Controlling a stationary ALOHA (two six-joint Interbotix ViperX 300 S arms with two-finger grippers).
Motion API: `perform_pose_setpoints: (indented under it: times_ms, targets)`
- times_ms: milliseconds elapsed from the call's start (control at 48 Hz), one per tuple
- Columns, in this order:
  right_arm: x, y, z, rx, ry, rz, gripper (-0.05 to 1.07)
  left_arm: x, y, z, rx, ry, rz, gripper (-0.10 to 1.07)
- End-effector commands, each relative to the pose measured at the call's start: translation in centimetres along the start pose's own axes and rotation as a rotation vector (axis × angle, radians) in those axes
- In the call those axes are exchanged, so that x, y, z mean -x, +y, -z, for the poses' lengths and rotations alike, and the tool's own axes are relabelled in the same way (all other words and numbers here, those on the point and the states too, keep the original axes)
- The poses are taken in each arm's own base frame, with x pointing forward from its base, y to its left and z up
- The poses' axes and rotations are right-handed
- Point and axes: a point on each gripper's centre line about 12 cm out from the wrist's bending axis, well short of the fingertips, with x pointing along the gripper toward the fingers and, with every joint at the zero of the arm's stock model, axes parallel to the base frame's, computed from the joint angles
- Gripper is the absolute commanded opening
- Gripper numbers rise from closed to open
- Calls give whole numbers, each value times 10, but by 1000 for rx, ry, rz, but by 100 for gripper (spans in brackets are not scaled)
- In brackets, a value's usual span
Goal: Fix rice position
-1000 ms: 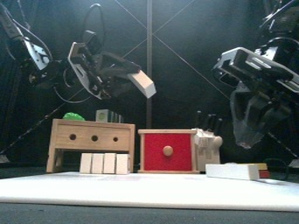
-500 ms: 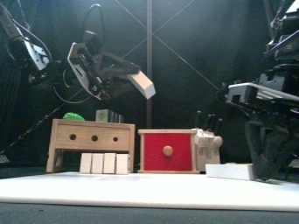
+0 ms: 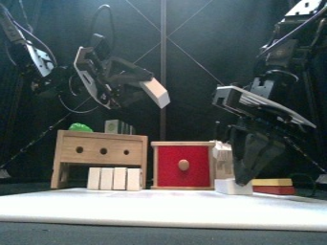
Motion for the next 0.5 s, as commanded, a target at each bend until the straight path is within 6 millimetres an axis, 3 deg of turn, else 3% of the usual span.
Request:
perform_pose_setpoints:
  times_ms: [0,479]
  targets:
    - [5,7,-8,-15,-10,-28,31,-1,0,-10,-14,-31,1,60]
    - [38,32,-29,59,-95,-179,31,0,0,-8,-12,-25,1,59]
